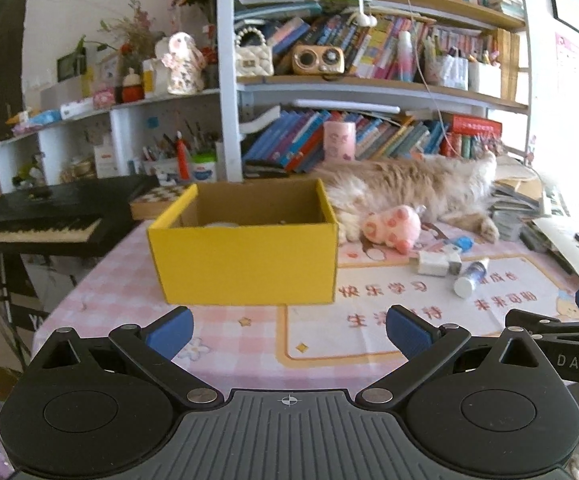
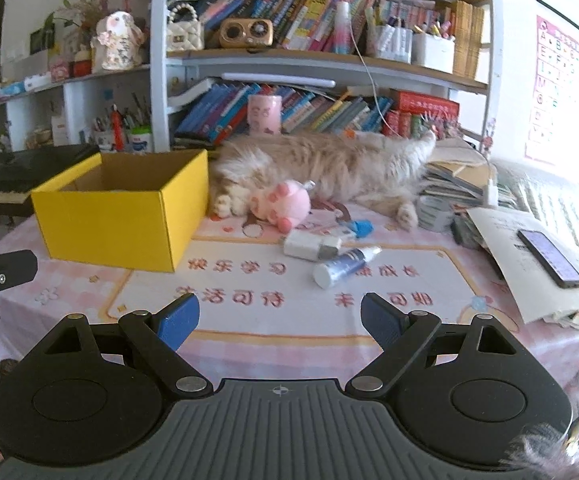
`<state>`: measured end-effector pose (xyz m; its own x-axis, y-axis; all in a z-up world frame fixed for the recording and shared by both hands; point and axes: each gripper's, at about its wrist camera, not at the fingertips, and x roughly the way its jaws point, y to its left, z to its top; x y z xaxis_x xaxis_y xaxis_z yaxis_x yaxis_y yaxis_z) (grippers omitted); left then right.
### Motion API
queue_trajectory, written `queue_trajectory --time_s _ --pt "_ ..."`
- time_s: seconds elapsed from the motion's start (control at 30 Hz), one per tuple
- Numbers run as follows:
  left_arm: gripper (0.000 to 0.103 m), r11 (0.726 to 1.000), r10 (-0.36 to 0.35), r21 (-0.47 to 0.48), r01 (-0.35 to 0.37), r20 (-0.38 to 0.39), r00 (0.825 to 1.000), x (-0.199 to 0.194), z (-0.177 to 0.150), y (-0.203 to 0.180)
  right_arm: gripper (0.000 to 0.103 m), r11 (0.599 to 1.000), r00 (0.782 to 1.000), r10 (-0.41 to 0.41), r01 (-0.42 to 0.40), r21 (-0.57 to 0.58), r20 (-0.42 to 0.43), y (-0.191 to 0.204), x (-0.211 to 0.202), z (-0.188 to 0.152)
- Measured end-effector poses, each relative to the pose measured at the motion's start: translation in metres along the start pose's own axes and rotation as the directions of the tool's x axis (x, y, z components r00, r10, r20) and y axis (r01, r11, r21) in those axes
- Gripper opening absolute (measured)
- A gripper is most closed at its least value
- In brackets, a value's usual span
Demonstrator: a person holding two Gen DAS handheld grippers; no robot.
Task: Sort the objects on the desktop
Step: 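Lift both tools out of the yellow box and back away, then move the open right tool down toward the white spray bottle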
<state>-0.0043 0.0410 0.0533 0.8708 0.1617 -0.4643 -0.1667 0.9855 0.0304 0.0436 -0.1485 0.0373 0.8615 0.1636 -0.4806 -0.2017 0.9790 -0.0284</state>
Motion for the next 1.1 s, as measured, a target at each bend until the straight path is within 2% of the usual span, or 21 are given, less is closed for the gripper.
queue_trajectory --time_s 0.33,0.6,1.1 --pt "0.103 0.997 -0.066 0.022 0.068 -0.058 0.996 0.007 -0.009 -0.016 0.087 0.997 0.995 -0.069 0.071 0.029 -0.066 -0.016 -0.004 -0.015" --pt "0.103 0.995 -0.095 0.034 0.099 -0.093 0.991 0.014 -0.013 -0.029 0.087 0.995 0.99 -0.091 0.095 0.028 -0.108 -0.025 -0.003 -0.023" --pt "0.103 0.984 -0.157 0.062 0.165 -0.124 0.98 0.051 0.001 -0.068 0.088 0.991 0.98 -0.133 0.136 0.011 -0.147 -0.052 0.019 -0.017"
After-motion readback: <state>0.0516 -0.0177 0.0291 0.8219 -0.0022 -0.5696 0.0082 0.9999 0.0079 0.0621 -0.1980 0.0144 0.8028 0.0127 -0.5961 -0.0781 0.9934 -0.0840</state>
